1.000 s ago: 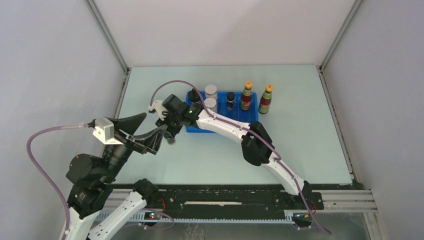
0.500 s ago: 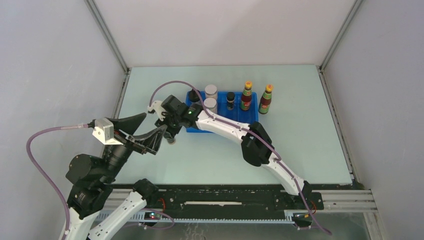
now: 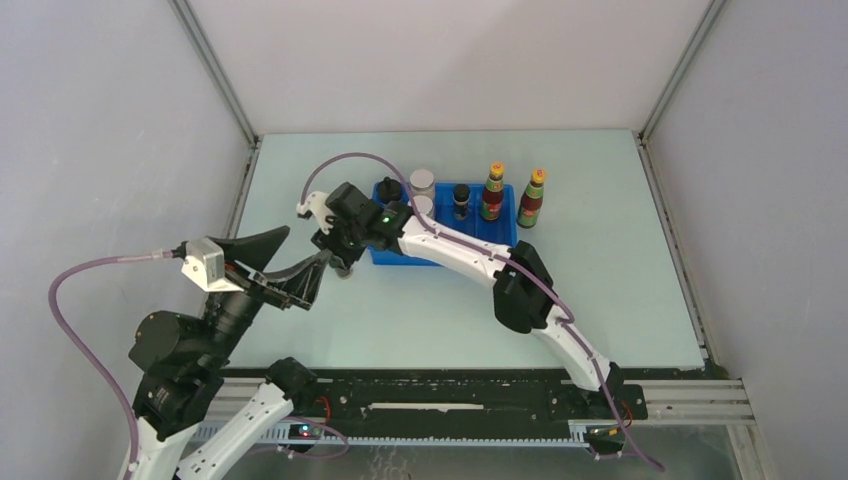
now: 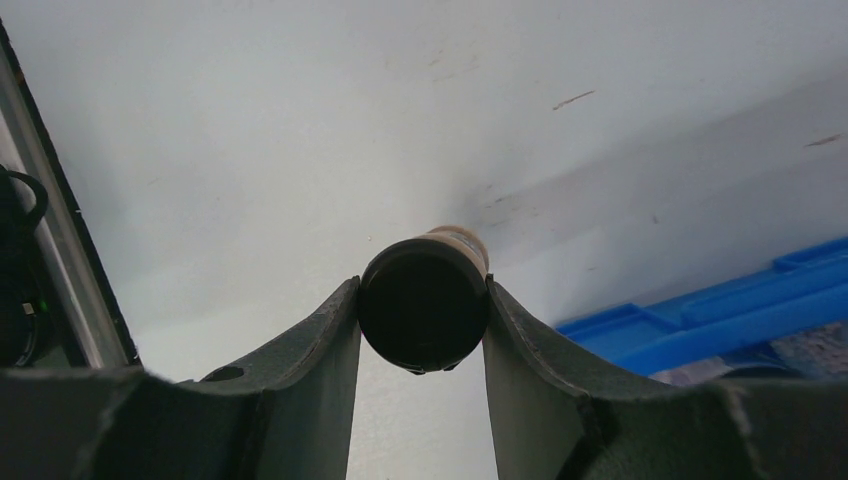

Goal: Organize the condiment bottles
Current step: Pick up the bottle from the center of the board.

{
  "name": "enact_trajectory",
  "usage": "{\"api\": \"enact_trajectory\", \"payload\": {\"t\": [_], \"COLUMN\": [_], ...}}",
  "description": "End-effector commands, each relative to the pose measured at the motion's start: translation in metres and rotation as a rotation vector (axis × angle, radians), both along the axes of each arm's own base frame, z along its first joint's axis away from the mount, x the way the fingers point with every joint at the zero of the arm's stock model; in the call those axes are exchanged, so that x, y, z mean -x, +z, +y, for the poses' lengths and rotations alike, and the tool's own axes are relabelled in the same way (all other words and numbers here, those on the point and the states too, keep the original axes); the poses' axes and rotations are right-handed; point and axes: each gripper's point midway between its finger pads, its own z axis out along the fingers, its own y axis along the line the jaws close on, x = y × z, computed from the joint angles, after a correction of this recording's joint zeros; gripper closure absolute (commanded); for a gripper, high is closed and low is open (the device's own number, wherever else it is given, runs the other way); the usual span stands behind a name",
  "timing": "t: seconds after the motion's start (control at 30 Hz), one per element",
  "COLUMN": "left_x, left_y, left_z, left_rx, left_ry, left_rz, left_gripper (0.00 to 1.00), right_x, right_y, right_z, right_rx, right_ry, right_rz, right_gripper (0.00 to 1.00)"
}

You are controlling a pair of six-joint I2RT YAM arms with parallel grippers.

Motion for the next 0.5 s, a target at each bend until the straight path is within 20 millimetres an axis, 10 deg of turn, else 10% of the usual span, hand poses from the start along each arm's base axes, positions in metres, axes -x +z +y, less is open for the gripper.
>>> {"api": "enact_trajectory", "payload": {"t": [0.0,0.47], "left_x": [0.011,0.024], "left_y": [0.022,0.033], "left_z": [0.014,0.026], "left_rx": [0.027,0.074], "left_ry": [0.028,0.045], "left_rz": [-0.059,-0.086], "left_gripper": [0.0,0.0], "right_x": [0.005,0.017], "right_y": [0.078,0.121], "right_z": [-0.002,-0.037], "right_rx": [-0.114,-0.149], "right_ry": [-0.007,-0.149], "right_rz": [-0.092,-0.127], "right_gripper": [1.0,1.0]}}
